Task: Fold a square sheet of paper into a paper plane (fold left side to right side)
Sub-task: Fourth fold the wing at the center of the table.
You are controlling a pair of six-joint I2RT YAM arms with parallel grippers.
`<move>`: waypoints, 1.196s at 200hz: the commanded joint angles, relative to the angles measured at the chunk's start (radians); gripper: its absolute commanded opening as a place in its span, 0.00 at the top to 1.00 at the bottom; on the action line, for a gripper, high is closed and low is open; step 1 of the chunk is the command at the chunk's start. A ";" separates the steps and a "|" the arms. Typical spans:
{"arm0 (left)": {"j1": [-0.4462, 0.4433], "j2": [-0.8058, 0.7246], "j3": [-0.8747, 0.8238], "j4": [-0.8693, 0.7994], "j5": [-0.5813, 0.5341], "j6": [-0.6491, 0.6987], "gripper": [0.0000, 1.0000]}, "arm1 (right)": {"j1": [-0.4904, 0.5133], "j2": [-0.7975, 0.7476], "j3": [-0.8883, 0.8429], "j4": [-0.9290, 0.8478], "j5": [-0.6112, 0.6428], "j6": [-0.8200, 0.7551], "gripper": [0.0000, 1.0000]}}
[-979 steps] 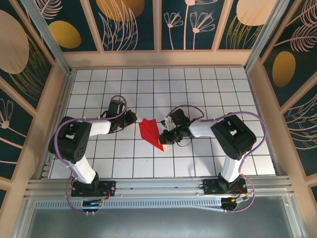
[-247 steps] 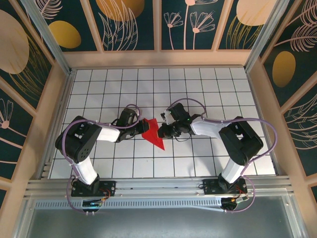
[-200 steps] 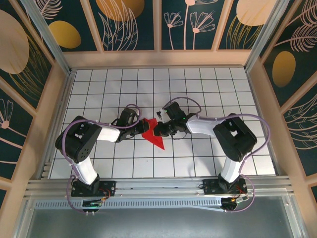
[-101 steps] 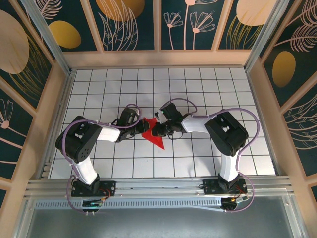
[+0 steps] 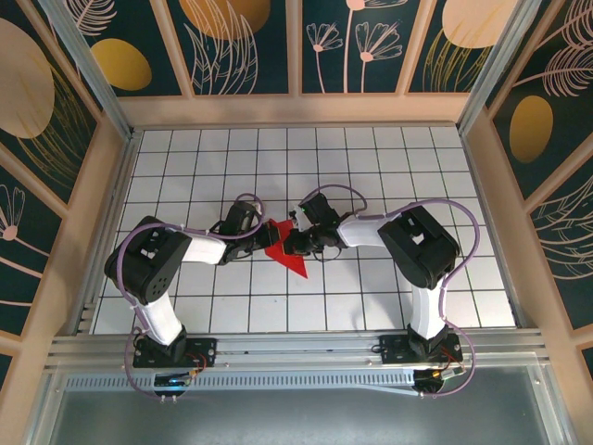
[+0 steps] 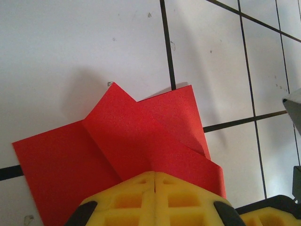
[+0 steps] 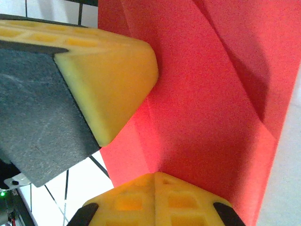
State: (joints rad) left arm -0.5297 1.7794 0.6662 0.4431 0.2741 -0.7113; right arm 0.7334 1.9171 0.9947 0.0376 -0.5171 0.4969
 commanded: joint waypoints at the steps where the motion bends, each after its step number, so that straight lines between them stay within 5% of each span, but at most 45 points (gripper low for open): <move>1: 0.005 0.054 -0.014 -0.127 -0.082 -0.007 1.00 | 0.012 -0.027 -0.057 -0.069 0.002 -0.009 1.00; 148: 0.005 0.066 -0.002 -0.150 -0.105 -0.007 1.00 | 0.032 -0.159 -0.217 -0.128 0.015 -0.003 1.00; 239: 0.005 0.054 -0.001 -0.145 -0.090 -0.001 1.00 | 0.022 -0.254 -0.117 -0.112 -0.030 -0.001 1.00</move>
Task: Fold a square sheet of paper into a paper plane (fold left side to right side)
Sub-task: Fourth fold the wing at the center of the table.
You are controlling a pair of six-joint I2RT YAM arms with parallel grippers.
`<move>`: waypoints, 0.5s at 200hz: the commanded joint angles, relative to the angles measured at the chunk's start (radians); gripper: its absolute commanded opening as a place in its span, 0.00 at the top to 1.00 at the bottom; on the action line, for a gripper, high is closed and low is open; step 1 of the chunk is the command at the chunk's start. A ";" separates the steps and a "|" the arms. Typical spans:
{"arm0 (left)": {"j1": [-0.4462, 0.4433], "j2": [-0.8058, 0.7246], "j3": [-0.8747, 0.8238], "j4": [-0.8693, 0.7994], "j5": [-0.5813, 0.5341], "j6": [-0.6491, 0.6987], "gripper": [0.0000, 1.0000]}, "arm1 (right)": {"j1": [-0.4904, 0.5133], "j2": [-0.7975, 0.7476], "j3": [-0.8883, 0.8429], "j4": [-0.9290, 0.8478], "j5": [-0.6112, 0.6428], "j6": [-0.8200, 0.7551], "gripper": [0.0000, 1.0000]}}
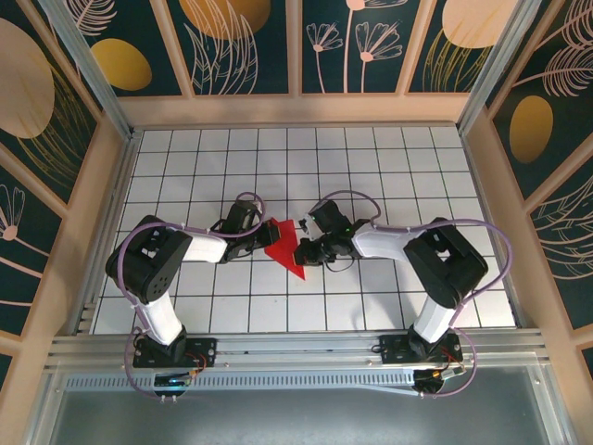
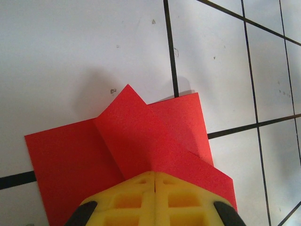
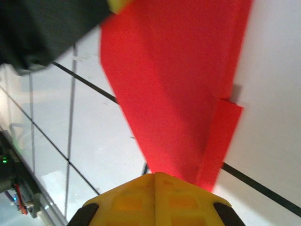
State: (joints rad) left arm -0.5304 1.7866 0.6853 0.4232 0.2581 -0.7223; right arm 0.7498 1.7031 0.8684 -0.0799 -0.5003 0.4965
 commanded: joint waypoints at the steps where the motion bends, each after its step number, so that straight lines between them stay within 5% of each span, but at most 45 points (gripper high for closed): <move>1: 0.006 0.047 -0.019 -0.125 -0.074 0.010 1.00 | 0.006 -0.040 0.007 0.008 -0.049 0.000 1.00; 100: 0.006 0.051 -0.013 -0.136 -0.079 0.019 1.00 | 0.007 0.022 -0.097 0.091 -0.044 0.063 1.00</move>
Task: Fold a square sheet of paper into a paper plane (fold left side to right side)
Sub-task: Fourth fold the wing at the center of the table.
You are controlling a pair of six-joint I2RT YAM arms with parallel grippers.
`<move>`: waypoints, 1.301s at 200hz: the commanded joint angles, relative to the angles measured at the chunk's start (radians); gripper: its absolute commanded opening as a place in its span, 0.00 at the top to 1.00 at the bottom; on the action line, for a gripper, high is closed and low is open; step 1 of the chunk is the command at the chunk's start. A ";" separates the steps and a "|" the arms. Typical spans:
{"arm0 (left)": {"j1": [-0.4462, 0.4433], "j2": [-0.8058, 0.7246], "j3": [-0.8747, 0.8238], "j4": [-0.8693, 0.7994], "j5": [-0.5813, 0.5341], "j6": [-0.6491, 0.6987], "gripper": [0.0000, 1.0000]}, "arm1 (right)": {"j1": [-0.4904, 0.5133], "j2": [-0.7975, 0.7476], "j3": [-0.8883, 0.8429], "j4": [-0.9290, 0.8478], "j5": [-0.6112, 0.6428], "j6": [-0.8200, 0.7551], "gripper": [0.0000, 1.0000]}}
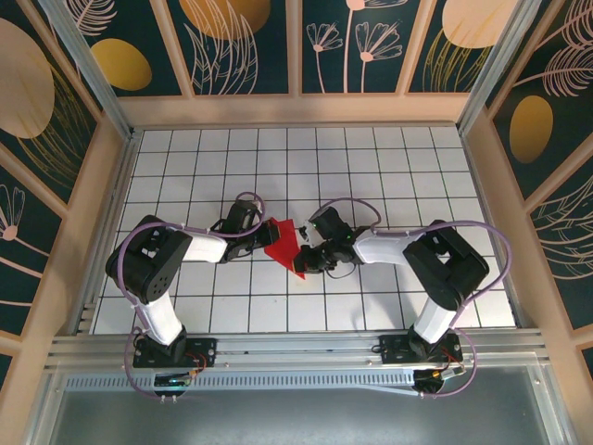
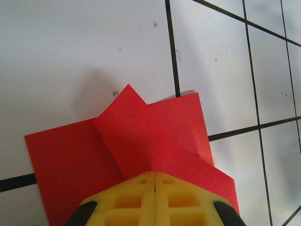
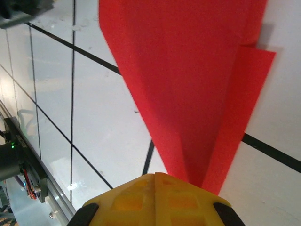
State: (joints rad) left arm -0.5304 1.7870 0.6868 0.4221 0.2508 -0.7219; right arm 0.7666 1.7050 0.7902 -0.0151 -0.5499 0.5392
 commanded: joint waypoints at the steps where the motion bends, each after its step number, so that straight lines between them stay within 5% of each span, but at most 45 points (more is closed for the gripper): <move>1: 0.006 0.051 -0.016 -0.135 -0.071 0.019 1.00 | -0.010 0.020 -0.020 0.025 0.005 0.021 1.00; 147: 0.006 0.070 -0.003 -0.136 -0.082 0.009 1.00 | -0.024 -0.015 -0.142 -0.041 -0.005 0.017 1.00; 209: 0.006 0.053 0.029 -0.125 -0.030 0.008 1.00 | -0.047 -0.105 -0.114 -0.198 0.002 -0.092 1.00; 238: 0.006 -0.011 0.067 -0.118 0.045 -0.007 0.82 | -0.121 -0.187 -0.041 -0.218 -0.026 -0.155 1.00; 260: 0.006 -0.105 0.115 -0.148 0.047 -0.001 0.69 | -0.166 -0.215 0.034 -0.206 -0.021 -0.245 0.83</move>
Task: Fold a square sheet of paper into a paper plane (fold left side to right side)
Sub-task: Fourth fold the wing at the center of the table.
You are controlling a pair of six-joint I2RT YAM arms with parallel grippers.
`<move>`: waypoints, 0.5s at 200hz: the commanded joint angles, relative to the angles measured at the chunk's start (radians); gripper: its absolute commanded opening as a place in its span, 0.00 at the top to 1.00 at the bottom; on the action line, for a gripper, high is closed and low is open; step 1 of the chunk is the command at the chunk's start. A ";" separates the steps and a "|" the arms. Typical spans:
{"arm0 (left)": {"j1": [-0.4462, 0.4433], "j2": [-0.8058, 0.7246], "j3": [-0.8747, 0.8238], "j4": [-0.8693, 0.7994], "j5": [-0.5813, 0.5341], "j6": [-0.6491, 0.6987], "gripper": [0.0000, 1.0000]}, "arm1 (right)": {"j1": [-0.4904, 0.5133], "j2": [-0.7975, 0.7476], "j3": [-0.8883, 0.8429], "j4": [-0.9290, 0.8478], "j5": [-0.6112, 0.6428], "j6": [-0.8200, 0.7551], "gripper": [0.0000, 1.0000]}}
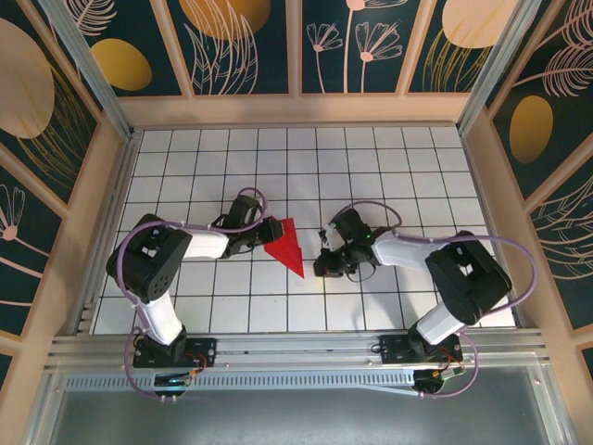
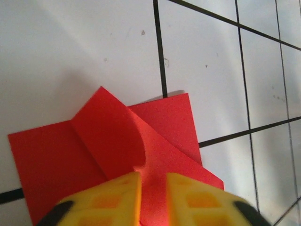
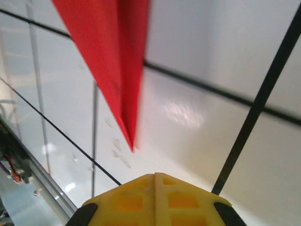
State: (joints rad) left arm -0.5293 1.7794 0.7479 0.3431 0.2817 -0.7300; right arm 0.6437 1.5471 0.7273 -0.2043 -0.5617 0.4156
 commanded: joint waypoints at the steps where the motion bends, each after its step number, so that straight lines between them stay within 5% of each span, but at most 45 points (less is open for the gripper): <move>1: 0.006 -0.101 0.056 -0.073 0.014 0.007 0.69 | -0.044 -0.057 0.100 -0.015 -0.009 -0.125 0.82; 44: 0.006 -0.301 0.062 -0.175 -0.174 0.033 0.56 | -0.091 0.000 0.160 0.127 -0.015 -0.210 0.63; 100: 0.007 -0.564 -0.143 -0.193 -0.350 -0.002 0.45 | -0.086 0.187 0.191 0.301 -0.084 -0.213 0.60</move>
State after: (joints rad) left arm -0.5293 1.2835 0.6941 0.2073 0.0391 -0.7113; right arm 0.5533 1.6672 0.8841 0.0029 -0.6048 0.2272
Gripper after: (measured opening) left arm 0.530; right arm 0.400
